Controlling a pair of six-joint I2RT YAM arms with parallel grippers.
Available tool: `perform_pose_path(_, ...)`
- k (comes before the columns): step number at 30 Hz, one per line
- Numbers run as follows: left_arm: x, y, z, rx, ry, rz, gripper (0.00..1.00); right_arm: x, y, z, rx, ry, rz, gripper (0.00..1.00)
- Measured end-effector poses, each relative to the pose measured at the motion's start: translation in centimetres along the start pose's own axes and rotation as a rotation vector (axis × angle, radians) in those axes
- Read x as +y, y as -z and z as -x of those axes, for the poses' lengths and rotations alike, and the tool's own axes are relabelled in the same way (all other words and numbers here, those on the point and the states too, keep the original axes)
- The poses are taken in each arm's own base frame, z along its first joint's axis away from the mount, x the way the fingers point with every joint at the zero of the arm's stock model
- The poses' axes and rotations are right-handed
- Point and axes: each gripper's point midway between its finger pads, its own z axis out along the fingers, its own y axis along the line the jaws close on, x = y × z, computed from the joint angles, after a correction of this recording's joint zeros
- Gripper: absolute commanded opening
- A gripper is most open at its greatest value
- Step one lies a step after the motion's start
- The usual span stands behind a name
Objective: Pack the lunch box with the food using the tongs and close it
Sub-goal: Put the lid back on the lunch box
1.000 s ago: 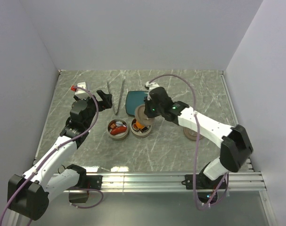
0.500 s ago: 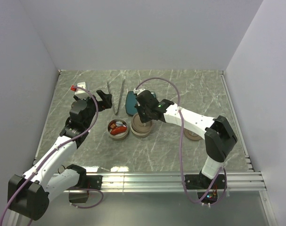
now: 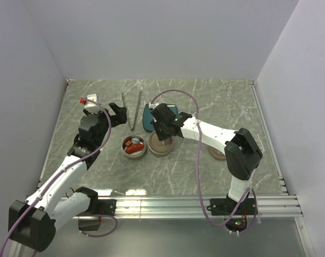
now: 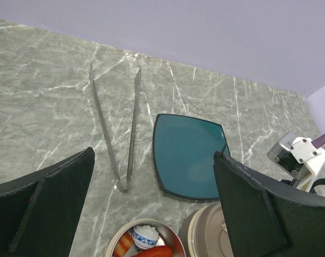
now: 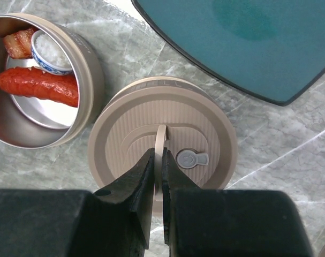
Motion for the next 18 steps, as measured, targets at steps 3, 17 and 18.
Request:
perform_pose_path(3,0.06,0.01,-0.14,0.003,-0.001,0.001,1.00,0.29,-0.13,0.12,0.002,0.006,0.005,0.00)
perform_pose_path(17,0.03,0.10,-0.04,-0.001,0.000,-0.001,0.99,1.01,-0.92,0.31,0.020,0.032,0.006,0.00)
perform_pose_path(18,0.01,0.12,0.02,-0.002,0.000,-0.001,0.99,1.01,-0.92,0.31,0.020,0.033,0.006,0.00)
